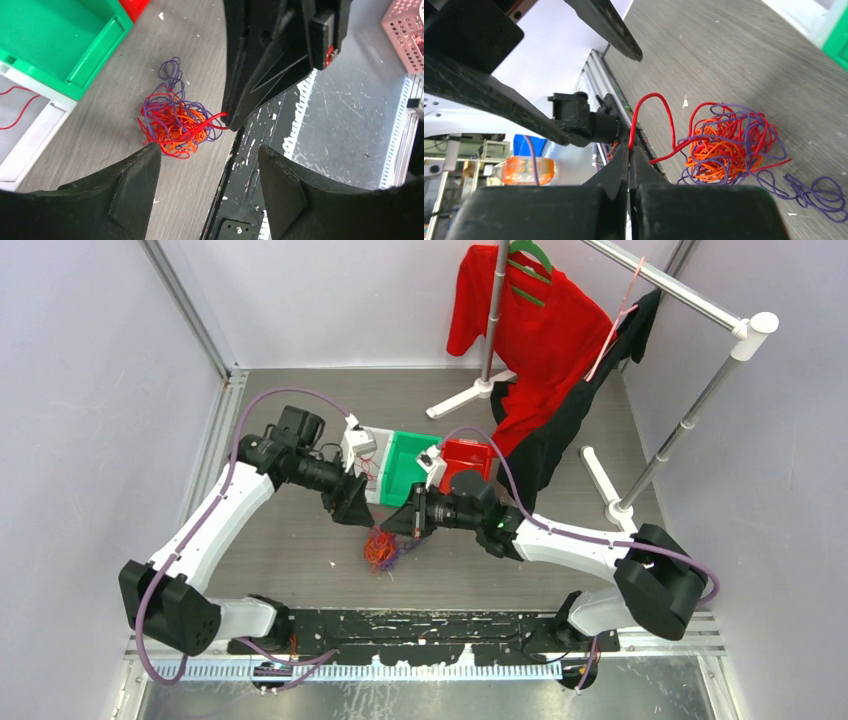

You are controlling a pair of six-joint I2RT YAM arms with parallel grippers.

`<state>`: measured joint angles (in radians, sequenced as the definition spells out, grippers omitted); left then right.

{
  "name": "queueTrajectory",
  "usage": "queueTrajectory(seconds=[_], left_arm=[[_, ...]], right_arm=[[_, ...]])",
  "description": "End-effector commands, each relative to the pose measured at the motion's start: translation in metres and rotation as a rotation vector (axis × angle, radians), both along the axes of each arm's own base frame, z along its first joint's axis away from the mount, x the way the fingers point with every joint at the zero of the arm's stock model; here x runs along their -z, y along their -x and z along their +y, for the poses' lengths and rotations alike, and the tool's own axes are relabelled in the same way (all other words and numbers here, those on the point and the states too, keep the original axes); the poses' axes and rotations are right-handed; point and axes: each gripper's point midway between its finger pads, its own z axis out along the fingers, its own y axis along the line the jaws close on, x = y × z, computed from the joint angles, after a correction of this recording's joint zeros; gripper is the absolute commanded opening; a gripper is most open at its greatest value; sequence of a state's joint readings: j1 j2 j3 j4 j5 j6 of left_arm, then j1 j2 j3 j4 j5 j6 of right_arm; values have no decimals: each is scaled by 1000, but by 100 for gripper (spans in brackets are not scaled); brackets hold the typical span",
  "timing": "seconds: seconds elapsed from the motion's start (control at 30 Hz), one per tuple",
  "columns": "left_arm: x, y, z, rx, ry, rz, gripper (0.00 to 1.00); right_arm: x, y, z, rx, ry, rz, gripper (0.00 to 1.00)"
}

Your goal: Untangle the cables

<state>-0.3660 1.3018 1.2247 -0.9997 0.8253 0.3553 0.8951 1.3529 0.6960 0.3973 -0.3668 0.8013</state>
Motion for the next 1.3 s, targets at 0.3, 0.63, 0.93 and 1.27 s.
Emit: queueTrajectory(seconds=[0.3,0.63,0.93,1.27], left_arm=[[15,30,-4,227,21,-57,65],[35,13,-10,169,-6,-85,48],[27,13,-14,117,9,-43,14],[5,12,6,-9,-79,-89,0]], right_arm=[[-48,20,22,-173,-137,-29,1],[-43,24,24,-212,-124,-5,1],[-37,16,21,-157,-89,-20,1],[-19,-22,1,88,38,-93,41]])
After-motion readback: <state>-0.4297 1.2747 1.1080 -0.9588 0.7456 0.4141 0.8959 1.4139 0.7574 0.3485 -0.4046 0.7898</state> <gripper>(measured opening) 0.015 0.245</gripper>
